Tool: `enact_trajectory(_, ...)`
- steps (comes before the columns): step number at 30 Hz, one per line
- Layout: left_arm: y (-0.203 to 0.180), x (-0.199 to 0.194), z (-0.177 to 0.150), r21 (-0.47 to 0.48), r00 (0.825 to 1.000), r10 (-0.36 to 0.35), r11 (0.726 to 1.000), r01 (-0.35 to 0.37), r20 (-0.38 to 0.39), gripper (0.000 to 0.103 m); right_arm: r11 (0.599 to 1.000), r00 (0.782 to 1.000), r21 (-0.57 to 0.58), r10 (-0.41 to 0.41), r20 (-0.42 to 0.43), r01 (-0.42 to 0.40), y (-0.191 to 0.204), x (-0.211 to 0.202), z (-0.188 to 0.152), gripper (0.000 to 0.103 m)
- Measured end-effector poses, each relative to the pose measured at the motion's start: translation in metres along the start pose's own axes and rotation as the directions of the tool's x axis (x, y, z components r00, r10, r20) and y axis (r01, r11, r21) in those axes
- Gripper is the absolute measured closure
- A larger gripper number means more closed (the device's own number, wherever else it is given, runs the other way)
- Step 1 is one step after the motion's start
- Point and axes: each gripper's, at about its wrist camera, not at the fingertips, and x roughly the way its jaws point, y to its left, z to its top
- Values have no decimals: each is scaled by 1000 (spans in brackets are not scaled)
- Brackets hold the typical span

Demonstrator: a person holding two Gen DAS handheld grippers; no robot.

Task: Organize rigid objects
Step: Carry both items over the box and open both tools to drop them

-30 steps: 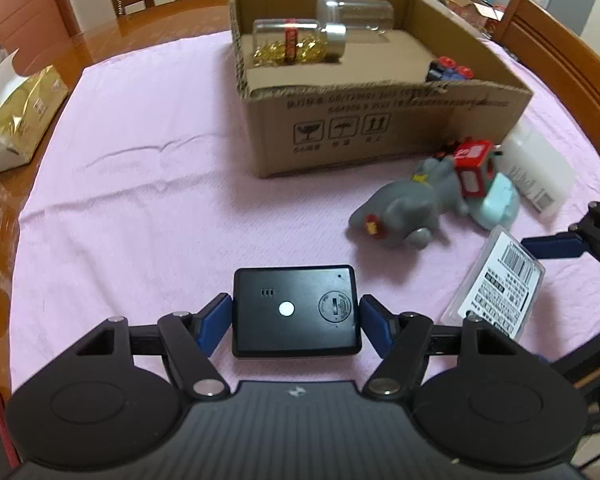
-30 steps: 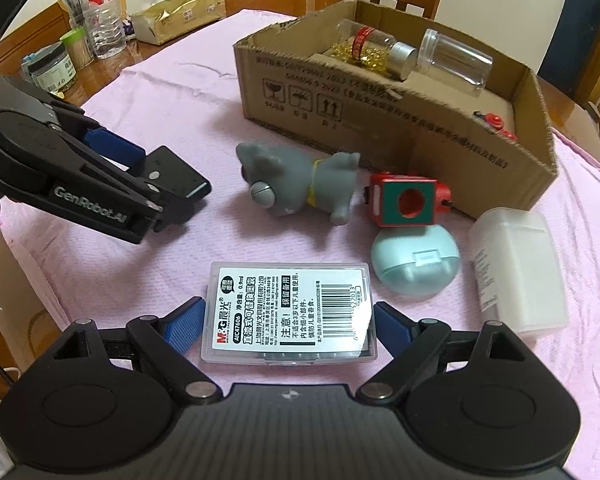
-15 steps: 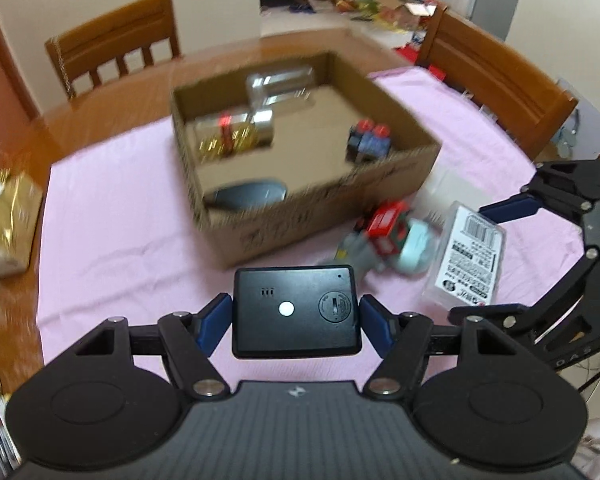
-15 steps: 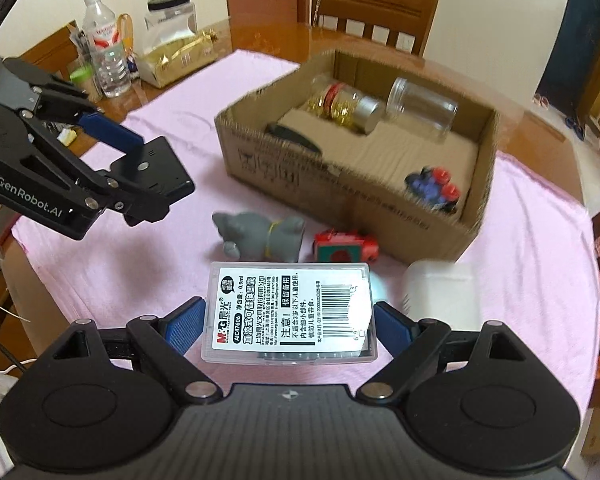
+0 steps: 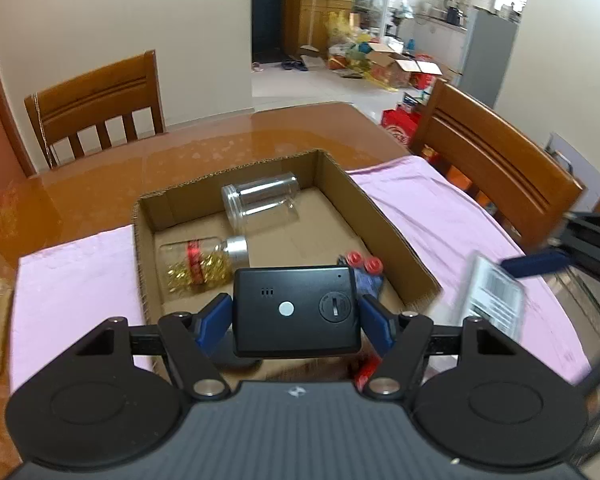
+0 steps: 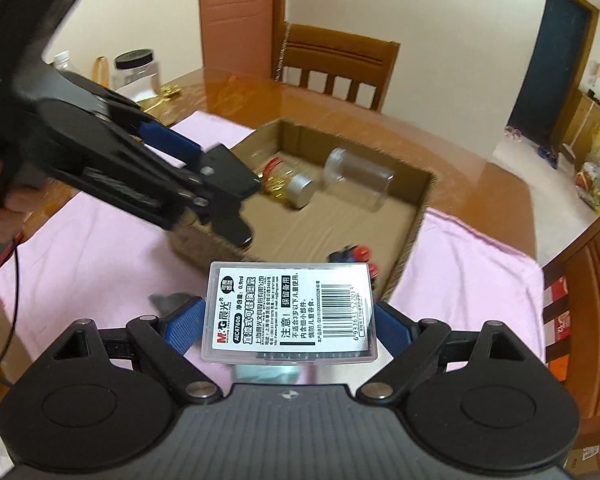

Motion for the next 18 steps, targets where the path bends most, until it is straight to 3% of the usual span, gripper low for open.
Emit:
enact_trajectory(6, 2, 46, 6, -64, 999, 29, 997, -31, -25, 33, 1000, 1000, 20, -21, 13, 21, -22, 5, 11, 11)
enact_trajectory(8, 5, 51, 6, -79, 998, 47, 996, -50, -36, 26, 999, 1000, 22, -27, 11, 27, -28, 8, 15, 11)
enact_trajectory(11, 13, 44, 6, -103, 996, 94, 990, -94, -13, 11, 999, 1000, 19, -30, 6, 30, -35, 14, 22, 11)
enact_trajectory(14, 24, 28, 6, -118, 994, 107, 987, -104, 16, 8, 999, 1000, 15, -29, 6, 29, -41, 20, 28, 11)
enact_trajectory(18, 35, 1, -1, -117, 979, 199, 974, -194, 32, 3, 1000, 1000, 19, -18, 8, 18, -51, 34, 41, 11)
